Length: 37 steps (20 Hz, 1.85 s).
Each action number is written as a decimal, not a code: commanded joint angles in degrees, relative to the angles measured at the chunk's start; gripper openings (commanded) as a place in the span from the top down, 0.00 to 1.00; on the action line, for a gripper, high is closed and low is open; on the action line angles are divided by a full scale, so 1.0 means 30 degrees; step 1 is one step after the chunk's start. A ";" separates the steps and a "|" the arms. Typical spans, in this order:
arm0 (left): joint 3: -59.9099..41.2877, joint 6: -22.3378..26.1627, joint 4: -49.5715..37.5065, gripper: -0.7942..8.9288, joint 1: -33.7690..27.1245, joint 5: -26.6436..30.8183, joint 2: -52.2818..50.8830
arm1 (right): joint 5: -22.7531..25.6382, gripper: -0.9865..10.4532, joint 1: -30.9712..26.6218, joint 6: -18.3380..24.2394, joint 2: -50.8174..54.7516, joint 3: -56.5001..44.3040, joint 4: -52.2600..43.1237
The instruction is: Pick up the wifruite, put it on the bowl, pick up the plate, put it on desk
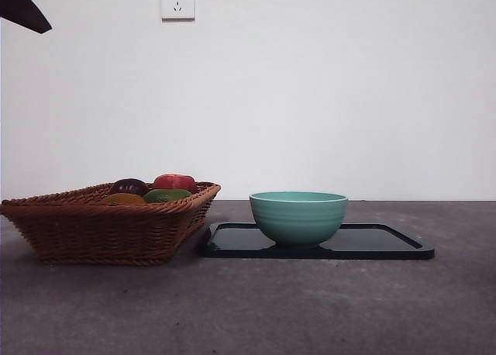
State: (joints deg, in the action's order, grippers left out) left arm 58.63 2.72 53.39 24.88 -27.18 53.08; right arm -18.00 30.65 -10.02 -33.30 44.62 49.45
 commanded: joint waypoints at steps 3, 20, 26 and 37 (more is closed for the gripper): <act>0.0291 0.0372 -0.0233 0.56 0.0095 -0.0109 0.0153 | 0.0044 0.72 0.0080 -0.1530 -0.0357 0.0160 -0.0634; 0.0291 0.0925 -0.0226 0.57 0.0095 -0.1625 0.0146 | 0.2506 0.64 -0.3621 -0.0095 -1.4265 0.9486 -0.1632; 0.0291 0.1020 -0.0233 0.57 0.0095 -0.1683 0.0146 | 0.2127 0.64 -0.4357 0.0430 -1.8935 1.1285 -0.2892; 0.0291 0.1093 -0.0233 0.57 0.0095 -0.1676 0.0146 | 0.1443 0.65 -0.3883 0.0328 -2.4050 1.1285 -0.5916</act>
State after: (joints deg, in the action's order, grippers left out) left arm 58.63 5.10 53.36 24.88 -31.79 53.08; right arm -13.47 18.59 -9.34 -104.36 77.28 32.12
